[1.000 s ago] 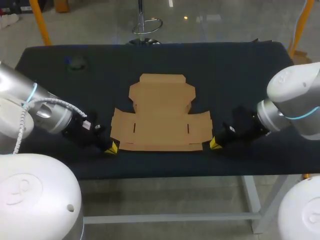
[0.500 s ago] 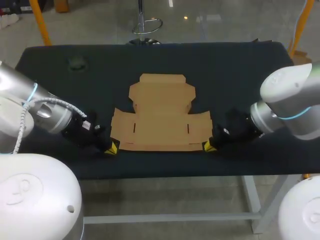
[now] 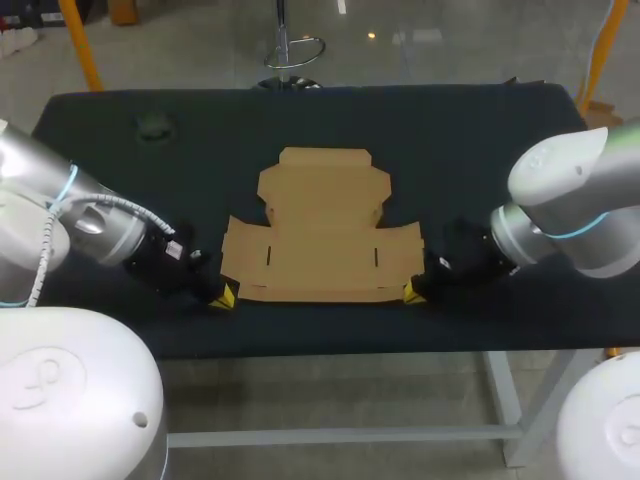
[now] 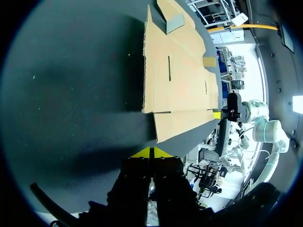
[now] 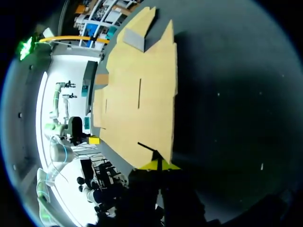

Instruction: Assemble the packaging by folding the flat box into shape, placing the metal phone stand inside, and closing the box properly

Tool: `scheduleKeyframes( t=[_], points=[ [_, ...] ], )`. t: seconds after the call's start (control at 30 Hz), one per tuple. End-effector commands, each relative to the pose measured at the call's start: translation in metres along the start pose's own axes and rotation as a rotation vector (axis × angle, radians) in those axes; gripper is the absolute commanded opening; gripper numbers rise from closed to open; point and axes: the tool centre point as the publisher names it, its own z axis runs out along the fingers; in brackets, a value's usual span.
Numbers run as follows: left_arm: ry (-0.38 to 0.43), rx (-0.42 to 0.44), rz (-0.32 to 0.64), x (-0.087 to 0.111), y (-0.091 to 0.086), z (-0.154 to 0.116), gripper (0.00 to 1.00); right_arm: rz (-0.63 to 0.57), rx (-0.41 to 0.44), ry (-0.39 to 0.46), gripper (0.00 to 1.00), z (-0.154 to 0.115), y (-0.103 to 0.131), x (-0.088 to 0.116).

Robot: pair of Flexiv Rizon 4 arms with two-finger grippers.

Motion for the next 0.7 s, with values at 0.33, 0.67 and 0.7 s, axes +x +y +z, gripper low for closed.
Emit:
scheduleKeyframes(
  t=[0.33,0.67,0.7],
  points=[
    [-0.009,-0.022,-0.025,-0.001,-0.003,0.004,0.00,-0.019,-0.004,0.018,0.00,0.001,0.006,0.005],
    [-0.010,-0.048,-0.037,0.000,-0.009,0.013,0.00,-0.021,-0.003,0.026,0.00,0.002,0.009,0.005],
    [-0.011,-0.055,-0.035,0.000,-0.010,0.015,0.00,-0.020,-0.002,0.027,0.00,0.003,0.010,0.005]
  ],
)
